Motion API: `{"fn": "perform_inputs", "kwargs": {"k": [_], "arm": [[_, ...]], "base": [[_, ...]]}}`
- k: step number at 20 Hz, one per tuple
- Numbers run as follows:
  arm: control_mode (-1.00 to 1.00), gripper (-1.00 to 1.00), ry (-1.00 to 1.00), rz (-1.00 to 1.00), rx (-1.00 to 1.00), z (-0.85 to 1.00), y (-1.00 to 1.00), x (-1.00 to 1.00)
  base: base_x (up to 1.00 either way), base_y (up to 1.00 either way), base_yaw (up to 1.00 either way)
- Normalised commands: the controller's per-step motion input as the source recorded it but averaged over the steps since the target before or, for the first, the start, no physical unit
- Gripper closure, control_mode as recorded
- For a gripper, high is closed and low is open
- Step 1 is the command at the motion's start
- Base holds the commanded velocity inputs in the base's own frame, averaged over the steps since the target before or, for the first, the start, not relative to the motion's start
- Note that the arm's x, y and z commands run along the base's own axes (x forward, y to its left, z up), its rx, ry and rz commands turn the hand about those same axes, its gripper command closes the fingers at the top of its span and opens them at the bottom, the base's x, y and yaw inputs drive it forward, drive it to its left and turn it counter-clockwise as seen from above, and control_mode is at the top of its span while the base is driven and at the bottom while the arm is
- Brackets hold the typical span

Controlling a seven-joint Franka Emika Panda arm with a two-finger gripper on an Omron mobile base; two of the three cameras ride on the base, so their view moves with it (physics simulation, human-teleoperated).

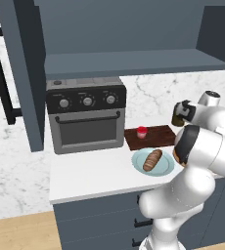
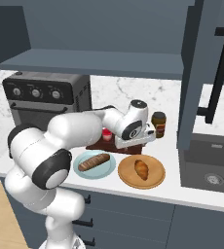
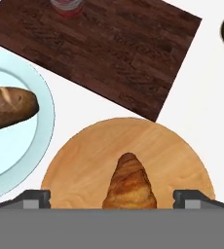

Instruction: From the different types of pastries on the counter, select a croissant and place it on the cutting board. Then retrieve a jar of jam from the cabinet and place it alongside the croissant on the cutting board.

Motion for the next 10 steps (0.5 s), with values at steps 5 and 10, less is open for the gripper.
{"fn": "perform_inputs", "kwargs": {"k": [5, 10], "arm": [[-1.0, -1.0, 0.16, -0.05, 0.0, 0.04, -0.14, -0.28], [-1.0, -1.0, 0.11, -0.06, 0.0, 0.0, -0.15, -0.25]], "base": [[0.0, 0.0, 0.0], [0.0, 0.0, 0.0]]}}
